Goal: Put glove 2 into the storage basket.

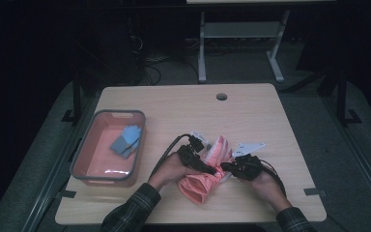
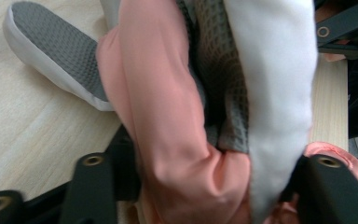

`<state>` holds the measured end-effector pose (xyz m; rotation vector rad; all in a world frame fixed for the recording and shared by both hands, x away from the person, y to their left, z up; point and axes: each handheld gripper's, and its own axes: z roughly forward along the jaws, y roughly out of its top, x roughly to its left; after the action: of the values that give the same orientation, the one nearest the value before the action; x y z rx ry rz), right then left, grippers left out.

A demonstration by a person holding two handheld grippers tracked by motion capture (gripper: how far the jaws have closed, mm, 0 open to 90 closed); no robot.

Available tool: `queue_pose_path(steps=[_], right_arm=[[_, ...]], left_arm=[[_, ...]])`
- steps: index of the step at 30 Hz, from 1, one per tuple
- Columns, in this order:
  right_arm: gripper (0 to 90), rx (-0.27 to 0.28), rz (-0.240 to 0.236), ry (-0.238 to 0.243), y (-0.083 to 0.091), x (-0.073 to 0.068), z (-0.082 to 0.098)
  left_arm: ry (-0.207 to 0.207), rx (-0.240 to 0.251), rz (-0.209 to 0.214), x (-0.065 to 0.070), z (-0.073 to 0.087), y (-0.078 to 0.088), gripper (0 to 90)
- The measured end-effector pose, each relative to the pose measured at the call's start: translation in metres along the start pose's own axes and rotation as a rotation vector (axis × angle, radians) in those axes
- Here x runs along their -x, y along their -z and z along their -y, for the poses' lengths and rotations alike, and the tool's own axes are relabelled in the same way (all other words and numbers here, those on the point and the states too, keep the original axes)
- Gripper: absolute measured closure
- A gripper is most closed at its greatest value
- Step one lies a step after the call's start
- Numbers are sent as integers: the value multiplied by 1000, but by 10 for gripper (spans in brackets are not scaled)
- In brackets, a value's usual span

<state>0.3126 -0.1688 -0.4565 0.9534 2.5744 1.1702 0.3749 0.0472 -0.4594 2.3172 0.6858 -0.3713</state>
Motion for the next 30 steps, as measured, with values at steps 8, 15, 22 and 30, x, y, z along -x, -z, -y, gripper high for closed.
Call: queue_pose_path(steps=[8,15,22,30], right_arm=[[644,73,-33,-14,20,3,1],[364,107,100,-61,41,21,17],[198,59,237,-156,47,58,40],[138,29,281,-167,38,65,43]], left_arm=[[-2,25,16,0,1,6,597],[-19,29,15,6,-2,13,606],[-21,59,25,12,-3,22,611],[-53,96,21,24,-8,42,611]])
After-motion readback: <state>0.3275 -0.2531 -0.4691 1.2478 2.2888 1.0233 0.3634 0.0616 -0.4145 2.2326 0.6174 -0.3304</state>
